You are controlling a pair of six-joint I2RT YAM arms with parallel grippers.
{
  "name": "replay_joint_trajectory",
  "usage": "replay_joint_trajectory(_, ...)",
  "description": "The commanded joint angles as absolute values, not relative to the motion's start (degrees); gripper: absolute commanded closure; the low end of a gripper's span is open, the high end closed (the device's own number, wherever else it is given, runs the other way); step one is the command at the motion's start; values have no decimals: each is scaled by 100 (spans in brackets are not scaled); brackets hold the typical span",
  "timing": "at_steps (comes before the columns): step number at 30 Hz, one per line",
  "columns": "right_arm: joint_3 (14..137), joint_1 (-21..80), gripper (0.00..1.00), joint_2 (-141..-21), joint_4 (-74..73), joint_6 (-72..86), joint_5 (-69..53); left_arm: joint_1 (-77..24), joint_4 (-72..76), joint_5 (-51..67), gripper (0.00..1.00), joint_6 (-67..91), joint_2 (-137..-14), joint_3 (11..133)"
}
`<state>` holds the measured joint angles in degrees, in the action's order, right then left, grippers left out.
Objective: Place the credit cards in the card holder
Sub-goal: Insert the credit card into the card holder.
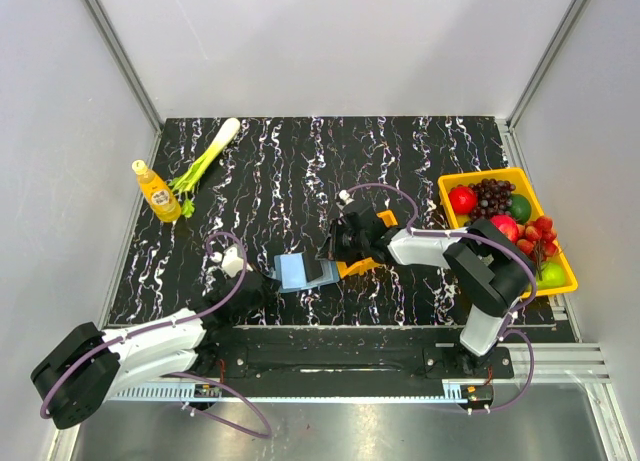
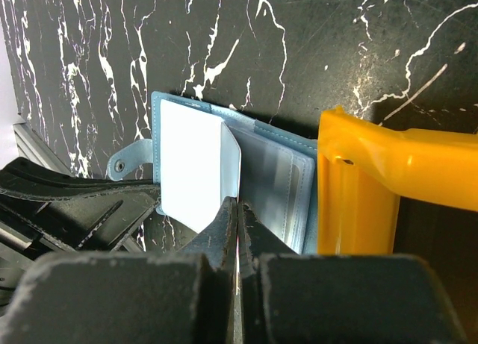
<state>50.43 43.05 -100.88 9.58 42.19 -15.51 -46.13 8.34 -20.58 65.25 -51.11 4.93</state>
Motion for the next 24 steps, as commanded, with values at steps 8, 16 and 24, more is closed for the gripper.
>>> replay_joint_trajectory(8,4984,4271,100,-10310,1125,4236,-1670,-4614,826,-2153,100,6539,-5185,650)
replay_joint_trajectory(16,4887,4307,100,-10380,1213,4491,-1644,-4614,852,-2118,100,6565,-5159,624)
replay_joint_trajectory(24,4983,4386,100,-10230,923,4368,-1450,-4614,905,-2109,100,6601,-5159,598)
